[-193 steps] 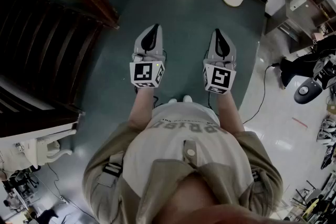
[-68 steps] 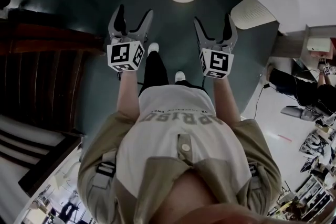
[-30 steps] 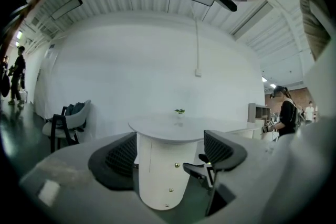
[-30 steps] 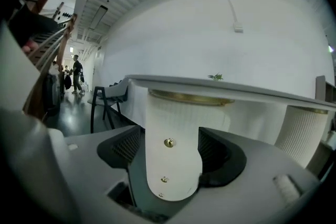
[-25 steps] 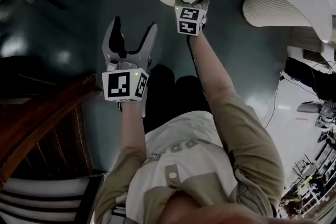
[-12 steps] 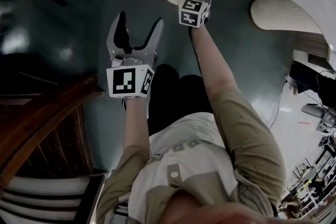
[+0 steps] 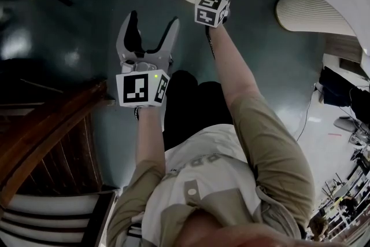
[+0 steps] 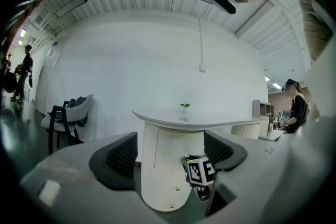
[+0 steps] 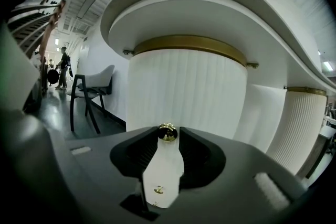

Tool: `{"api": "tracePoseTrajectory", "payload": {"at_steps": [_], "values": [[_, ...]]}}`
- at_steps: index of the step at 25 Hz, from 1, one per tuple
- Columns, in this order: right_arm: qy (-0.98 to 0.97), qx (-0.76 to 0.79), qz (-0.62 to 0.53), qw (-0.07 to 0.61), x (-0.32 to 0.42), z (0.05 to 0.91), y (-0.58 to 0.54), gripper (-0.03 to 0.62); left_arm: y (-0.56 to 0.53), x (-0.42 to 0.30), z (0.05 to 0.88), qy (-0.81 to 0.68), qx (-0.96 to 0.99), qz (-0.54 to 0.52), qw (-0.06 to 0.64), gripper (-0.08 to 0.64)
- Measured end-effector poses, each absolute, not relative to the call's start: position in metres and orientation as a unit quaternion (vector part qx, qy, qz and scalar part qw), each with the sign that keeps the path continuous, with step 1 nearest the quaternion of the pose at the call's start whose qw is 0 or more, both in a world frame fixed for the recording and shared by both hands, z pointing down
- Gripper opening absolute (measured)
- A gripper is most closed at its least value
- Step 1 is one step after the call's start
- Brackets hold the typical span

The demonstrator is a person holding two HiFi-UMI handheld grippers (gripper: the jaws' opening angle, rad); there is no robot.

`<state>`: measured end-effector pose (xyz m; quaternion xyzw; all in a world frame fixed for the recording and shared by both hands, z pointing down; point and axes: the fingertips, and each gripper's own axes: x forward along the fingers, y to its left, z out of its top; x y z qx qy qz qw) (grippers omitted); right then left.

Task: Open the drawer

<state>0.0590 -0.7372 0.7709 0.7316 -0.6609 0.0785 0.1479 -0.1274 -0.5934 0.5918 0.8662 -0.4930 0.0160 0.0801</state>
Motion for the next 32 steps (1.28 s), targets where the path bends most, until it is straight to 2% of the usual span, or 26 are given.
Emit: {"api": "tracePoseTrajectory", "payload": {"at_steps": [5,19,32], "values": [[-0.665,0.728,0.087,0.143,0.058,0.773,-0.737,0.107,-0.592,-0.129,0.591,-0.496,0.865,0.013,0.078,0.401],[-0.680,0.713,0.112,0.132,0.049,0.774,-0.720,0.103,-0.590,-0.135,0.591,-0.498,0.863,0.015,0.080,0.402],[-0.687,0.695,0.142,0.158,0.037,0.778,-0.678,0.103,-0.575,-0.127,0.555,-0.485,0.870,0.022,0.092,0.401]]}}
